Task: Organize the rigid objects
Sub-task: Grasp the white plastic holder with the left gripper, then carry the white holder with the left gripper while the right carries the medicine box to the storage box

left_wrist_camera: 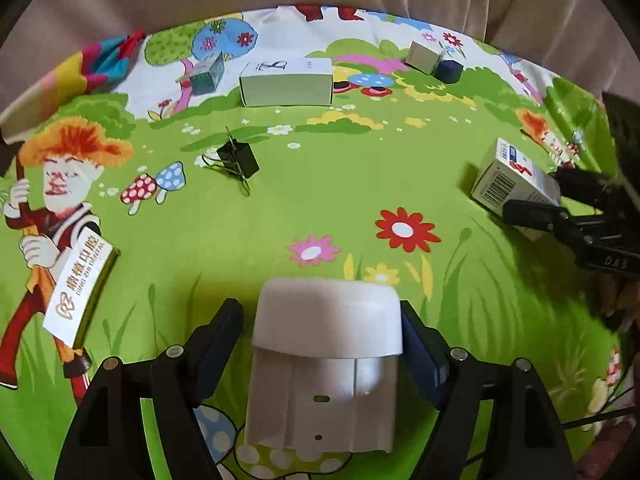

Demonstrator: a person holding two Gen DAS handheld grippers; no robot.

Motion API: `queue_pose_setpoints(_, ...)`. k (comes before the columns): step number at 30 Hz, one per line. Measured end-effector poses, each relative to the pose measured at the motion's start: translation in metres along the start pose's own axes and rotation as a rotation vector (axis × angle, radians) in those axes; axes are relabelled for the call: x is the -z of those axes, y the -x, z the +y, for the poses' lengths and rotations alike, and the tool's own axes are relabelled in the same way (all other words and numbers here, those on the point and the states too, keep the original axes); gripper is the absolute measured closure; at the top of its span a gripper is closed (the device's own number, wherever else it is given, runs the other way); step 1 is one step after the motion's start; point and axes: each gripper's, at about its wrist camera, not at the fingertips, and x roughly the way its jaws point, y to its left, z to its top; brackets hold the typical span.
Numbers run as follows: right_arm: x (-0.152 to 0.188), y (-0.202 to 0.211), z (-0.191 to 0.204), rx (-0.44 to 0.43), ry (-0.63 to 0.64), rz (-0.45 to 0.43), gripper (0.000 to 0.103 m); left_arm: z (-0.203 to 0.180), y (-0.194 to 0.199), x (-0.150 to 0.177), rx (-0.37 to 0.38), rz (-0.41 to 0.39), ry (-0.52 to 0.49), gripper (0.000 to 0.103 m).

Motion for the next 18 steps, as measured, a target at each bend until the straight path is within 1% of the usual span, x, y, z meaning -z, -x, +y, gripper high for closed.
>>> queue_pose_setpoints(1, -0.001, 0.0, 0.001, 0.008, 0.008, 0.002, 0.056, 0.002, 0.0, 0.001, 0.004, -0.008, 0.003, 0.018)
queue_pose_setpoints(2, -0.002, -0.002, 0.004, 0.025, 0.02, 0.005, 0.055, 0.004, 0.0, 0.002, 0.004, -0.016, 0.005, 0.017)
queue_pose_setpoints(4, -0.005, -0.005, 0.008, 0.048, 0.043, 0.019, 0.052, 0.005, 0.0, 0.002, 0.0, -0.024, 0.008, 0.013)
queue_pose_setpoints(6, -0.009, -0.009, 0.013, 0.063, 0.06, 0.041, 0.04, 0.004, -0.003, 0.001, -0.007, -0.027, 0.019, 0.011)
queue_pose_setpoints(8, -0.013, -0.015, 0.019, 0.094, 0.083, 0.06, 0.035, 0.005, -0.004, 0.003, -0.021, -0.037, 0.037, 0.006)
queue_pose_setpoints(9, -0.013, -0.017, 0.022, 0.111, 0.097, 0.065, 0.033, 0.007, -0.005, 0.003, -0.024, -0.041, 0.047, 0.001)
queue_pose_setpoints(11, -0.012, -0.02, 0.026, 0.148, 0.122, 0.067, 0.032, 0.009, -0.006, 0.005, -0.025, -0.061, 0.054, 0.0)
queue_pose_setpoints(12, -0.011, -0.02, 0.027, 0.156, 0.117, 0.057, 0.033, 0.009, -0.005, 0.006, -0.029, -0.072, 0.06, 0.003)
queue_pose_setpoints(13, -0.01, -0.019, 0.026, 0.161, 0.106, 0.048, 0.038, 0.009, -0.003, 0.007, -0.035, -0.083, 0.076, 0.027)
queue_pose_setpoints(14, -0.008, -0.015, 0.027, 0.175, 0.1, 0.032, 0.059, 0.007, 0.005, 0.008, -0.045, -0.11, 0.098, 0.039)
queue_pose_setpoints(15, -0.007, -0.013, 0.028, 0.184, 0.098, 0.043, 0.059, 0.006, 0.008, 0.01, -0.027, -0.097, 0.125, 0.039)
queue_pose_setpoints(16, -0.004, -0.008, 0.031, 0.193, 0.094, 0.039, 0.059, 0.003, 0.013, 0.015, 0.025, -0.105, 0.166, 0.039)
queue_pose_setpoints(17, 0.0, -0.003, 0.033, 0.195, 0.084, 0.027, 0.059, -0.001, 0.017, 0.021, 0.035, -0.119, 0.195, 0.039)
queue_pose_setpoints(18, 0.006, 0.004, 0.035, 0.19, 0.065, 0.018, 0.059, -0.007, 0.02, 0.028, 0.02, -0.13, 0.214, 0.039)
